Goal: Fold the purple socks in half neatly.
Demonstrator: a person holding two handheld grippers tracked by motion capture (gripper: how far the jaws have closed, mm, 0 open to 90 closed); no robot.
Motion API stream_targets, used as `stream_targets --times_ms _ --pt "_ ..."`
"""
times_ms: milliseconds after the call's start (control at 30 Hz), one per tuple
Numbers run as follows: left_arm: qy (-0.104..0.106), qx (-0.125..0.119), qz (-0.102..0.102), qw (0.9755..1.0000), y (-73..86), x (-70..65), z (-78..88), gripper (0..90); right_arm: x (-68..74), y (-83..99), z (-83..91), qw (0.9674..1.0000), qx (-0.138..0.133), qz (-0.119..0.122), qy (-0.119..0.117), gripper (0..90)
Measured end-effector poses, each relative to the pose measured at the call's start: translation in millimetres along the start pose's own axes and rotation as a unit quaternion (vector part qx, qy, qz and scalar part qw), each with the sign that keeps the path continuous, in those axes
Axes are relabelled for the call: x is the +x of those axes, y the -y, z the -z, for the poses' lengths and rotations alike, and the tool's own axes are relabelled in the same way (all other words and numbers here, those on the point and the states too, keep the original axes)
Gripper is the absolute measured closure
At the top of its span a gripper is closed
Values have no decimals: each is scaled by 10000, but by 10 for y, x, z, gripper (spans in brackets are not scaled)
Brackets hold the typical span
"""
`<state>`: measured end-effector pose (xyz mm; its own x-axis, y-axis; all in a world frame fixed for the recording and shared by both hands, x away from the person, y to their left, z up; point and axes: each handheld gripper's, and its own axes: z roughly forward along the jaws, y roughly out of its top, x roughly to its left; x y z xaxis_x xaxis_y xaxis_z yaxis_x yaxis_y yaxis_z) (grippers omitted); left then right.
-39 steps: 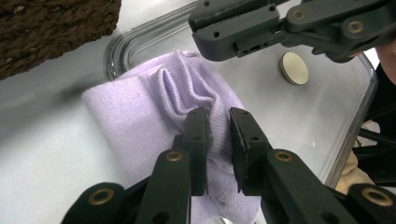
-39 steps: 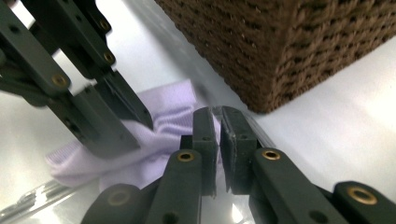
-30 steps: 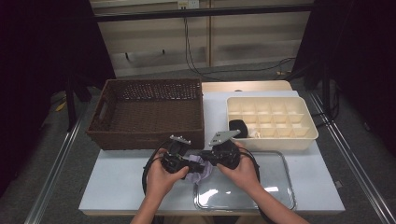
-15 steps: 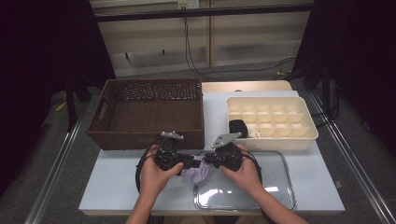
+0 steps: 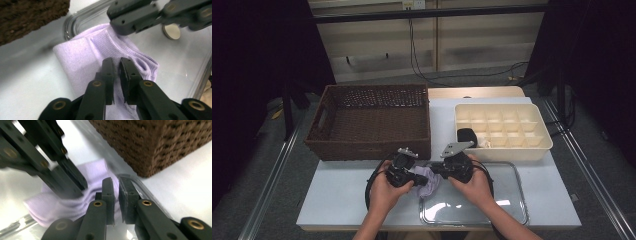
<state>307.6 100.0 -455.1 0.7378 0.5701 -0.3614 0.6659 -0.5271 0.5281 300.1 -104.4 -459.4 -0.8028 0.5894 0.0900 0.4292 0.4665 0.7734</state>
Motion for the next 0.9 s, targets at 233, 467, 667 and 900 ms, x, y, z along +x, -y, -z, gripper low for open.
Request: stream_targets --times_ms 233,467,667,900 --pt "-27 -28 -54 10000 6 -17 -6 828 87 -78 -42 9999 -55 123 -72 836" --pt "25 -114 97 9999 -14 -21 83 739 55 10 -137 10000 51 34 -73 836" --pt "-39 -419 202 9989 6 67 246 697 62 30 -140 10000 37 37 -51 837" --pt "-129 -521 470 9975 93 229 300 673 67 38 -143 10000 26 50 -8 838"
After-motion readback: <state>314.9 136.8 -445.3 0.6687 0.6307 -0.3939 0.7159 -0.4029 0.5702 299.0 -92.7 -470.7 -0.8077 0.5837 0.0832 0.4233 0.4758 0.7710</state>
